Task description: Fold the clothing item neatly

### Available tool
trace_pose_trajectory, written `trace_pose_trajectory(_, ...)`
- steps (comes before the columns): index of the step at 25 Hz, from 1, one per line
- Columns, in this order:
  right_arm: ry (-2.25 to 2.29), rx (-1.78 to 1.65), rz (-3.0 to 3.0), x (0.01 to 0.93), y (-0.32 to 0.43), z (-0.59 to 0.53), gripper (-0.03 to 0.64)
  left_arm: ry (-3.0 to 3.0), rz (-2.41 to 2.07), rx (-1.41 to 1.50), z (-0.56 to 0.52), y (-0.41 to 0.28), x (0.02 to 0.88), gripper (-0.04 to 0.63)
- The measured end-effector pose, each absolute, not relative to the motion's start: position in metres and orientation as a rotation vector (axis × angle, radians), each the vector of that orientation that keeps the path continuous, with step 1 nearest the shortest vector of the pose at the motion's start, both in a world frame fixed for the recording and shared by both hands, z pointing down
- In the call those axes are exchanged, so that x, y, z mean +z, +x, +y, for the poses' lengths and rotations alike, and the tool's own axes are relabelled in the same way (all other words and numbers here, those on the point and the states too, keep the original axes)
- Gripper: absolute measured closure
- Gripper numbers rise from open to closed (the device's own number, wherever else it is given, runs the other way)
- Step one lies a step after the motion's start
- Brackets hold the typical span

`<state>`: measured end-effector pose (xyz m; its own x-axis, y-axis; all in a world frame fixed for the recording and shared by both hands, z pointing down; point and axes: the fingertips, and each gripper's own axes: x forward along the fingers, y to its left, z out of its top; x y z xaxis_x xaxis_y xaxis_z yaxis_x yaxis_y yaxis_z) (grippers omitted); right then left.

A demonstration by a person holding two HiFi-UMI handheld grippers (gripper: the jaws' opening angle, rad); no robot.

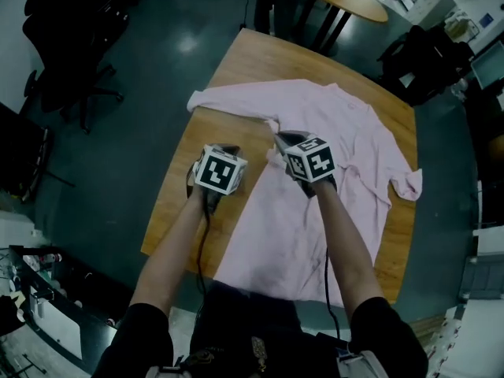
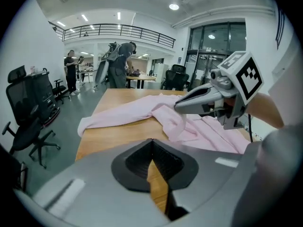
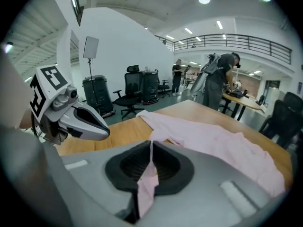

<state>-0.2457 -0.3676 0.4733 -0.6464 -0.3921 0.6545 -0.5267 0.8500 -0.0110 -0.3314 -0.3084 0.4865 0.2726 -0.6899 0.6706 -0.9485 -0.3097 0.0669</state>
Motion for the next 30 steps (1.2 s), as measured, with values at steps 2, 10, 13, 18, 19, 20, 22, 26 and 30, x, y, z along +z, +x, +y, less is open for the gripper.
trace_pose_trajectory(2,0.748,0.262,-2.356,0.455,-0.219,-0.366,0.6,2.131,-1.445,0.742,-0.312,-0.313,0.475,0.588)
trace_pose_trajectory(10,1.049,0.284,-2.316,0.419,-0.093,-0.371,0.6,2.259,-1.307,0.754,-0.322,-0.223,0.446,0.588)
trace_pose_trajectory(13,1.146,0.328,-2.269,0.425,-0.033,-0.373,0.6,2.255,-1.285,0.771,-0.322,-0.199,0.445,0.588)
trace_pose_trajectory(18,1.218,0.413,-2.191,0.46,0.049,-0.379,0.6,2.278,-1.289,0.853,-0.329,-0.169,0.449,0.588)
trace_pose_trajectory(19,1.216,0.43,-2.179,0.47,0.061,-0.379,0.6,2.281,-1.296,0.866,-0.331,-0.164,0.451,0.588)
trace_pose_trajectory(20,1.21,0.449,-2.17,0.479,0.071,-0.381,0.6,2.269,-1.3,0.885,-0.332,-0.16,0.456,0.588)
trace_pose_trajectory(22,1.192,0.501,-2.162,0.5,0.087,-0.384,0.598,2.226,-1.289,0.934,-0.332,-0.153,0.472,0.588)
trace_pose_trajectory(26,1.142,0.577,-2.155,0.54,0.106,-0.381,0.593,2.18,-1.283,0.979,-0.331,-0.145,0.493,0.588)
trace_pose_trajectory(30,1.156,0.53,-2.177,0.538,0.112,-0.389,0.544,2.12,-1.371,0.973,-0.341,-0.156,0.499,0.588)
